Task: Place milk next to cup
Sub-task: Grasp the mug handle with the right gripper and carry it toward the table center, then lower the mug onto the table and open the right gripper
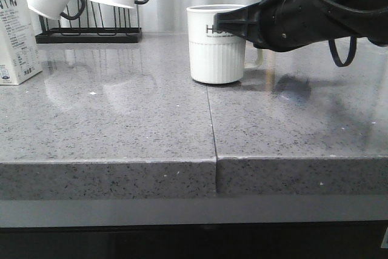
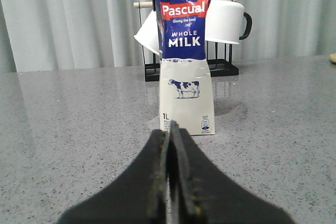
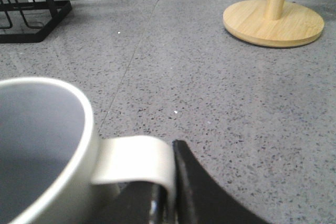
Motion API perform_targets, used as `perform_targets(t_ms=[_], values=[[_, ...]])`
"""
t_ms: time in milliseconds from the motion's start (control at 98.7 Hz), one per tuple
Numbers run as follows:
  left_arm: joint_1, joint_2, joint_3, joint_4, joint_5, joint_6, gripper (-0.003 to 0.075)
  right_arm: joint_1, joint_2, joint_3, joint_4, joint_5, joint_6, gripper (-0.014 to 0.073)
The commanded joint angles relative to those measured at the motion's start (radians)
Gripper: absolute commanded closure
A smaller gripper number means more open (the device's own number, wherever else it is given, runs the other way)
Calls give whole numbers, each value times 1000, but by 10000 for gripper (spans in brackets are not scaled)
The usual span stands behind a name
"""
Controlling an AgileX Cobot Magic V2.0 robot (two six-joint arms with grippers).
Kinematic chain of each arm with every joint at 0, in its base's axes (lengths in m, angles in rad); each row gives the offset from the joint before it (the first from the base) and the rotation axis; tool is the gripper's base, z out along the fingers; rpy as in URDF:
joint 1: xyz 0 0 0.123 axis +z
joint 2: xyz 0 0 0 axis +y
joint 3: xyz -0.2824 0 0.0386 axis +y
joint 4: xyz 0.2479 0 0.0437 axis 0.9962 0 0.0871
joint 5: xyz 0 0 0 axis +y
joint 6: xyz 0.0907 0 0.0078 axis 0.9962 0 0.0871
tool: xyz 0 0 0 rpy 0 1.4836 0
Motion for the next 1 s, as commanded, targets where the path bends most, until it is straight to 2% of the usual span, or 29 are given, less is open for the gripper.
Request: perform_targets(t_ms=[0, 142, 456, 993], values=[[2, -33, 50, -10, -80, -8, 741, -1, -43, -28, -20, -41, -8, 459], [2, -33, 50, -10, -80, -8, 741, -1, -43, -28, -20, -16, -8, 378], [2, -33, 50, -10, -80, -8, 741, -1, -76, 16, -20, -18, -4, 312], [2, -33, 50, -10, -80, -8, 741, 65, -265, 202, -21, -19, 6, 291]])
